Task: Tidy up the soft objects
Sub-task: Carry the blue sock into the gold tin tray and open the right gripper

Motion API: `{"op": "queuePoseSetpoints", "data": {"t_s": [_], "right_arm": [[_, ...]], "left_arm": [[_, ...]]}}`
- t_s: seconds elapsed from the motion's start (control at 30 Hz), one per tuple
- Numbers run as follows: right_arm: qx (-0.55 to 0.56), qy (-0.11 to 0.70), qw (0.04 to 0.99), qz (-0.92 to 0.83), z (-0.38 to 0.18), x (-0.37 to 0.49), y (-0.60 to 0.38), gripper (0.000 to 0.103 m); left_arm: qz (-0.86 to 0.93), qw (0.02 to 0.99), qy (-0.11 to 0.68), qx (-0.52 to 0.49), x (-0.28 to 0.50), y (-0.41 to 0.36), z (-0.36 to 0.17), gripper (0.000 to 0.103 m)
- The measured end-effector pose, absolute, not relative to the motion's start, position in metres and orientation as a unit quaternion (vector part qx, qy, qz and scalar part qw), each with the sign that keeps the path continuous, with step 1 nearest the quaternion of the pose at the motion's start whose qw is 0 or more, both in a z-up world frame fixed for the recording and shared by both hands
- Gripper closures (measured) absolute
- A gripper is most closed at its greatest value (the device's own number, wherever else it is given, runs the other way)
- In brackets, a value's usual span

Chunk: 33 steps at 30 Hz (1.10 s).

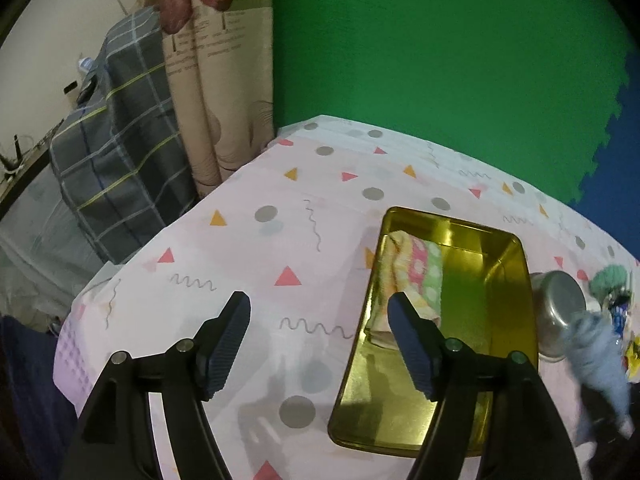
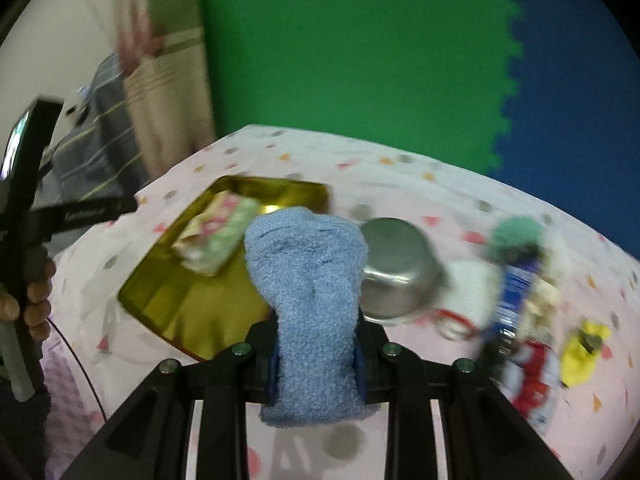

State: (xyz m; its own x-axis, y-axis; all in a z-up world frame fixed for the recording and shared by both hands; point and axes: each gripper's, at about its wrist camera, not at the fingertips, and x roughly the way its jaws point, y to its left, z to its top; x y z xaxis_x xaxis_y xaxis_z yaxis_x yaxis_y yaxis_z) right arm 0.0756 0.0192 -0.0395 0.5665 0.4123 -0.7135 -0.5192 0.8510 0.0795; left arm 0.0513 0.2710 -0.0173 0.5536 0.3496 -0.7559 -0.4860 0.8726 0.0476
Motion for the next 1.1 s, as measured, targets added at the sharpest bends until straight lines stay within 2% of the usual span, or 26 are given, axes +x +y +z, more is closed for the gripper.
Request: {"op": "queuePoseSetpoints", "data": {"t_s": [0.3,0.53,0.8,0.87,1.1], "right_arm": [[-0.116,0.401,0.859,0.297,-0.063,0.087,0.109,0.076],[-0.128,0.421,0.847,0.299,-0.088,0.096,0.138,0.075],[-0.136,0.427,0.841,0.302,-0.093,0.092,0.142,0.066],[-0.13,0.424,0.844,0.301,-0.089,0.091,0.137,0.052],[-0.091,0.4,0.857,0.313,-0.067,0.083,0.11,0.05]], "left_arm": [[0.238,0.878,0.403,-0.103,0.048,0.279,-0.014,0.033],[0.237,0.875,0.407,-0.117,0.05,0.281,-0.017,0.033],[0.226,0.88,0.402,-0.117,0.049,0.275,-0.014,0.033],[0.223,0.881,0.399,-0.119,0.048,0.274,-0.01,0.033],[0.209,0.895,0.373,-0.129,0.038,0.268,0.013,0.03]]}}
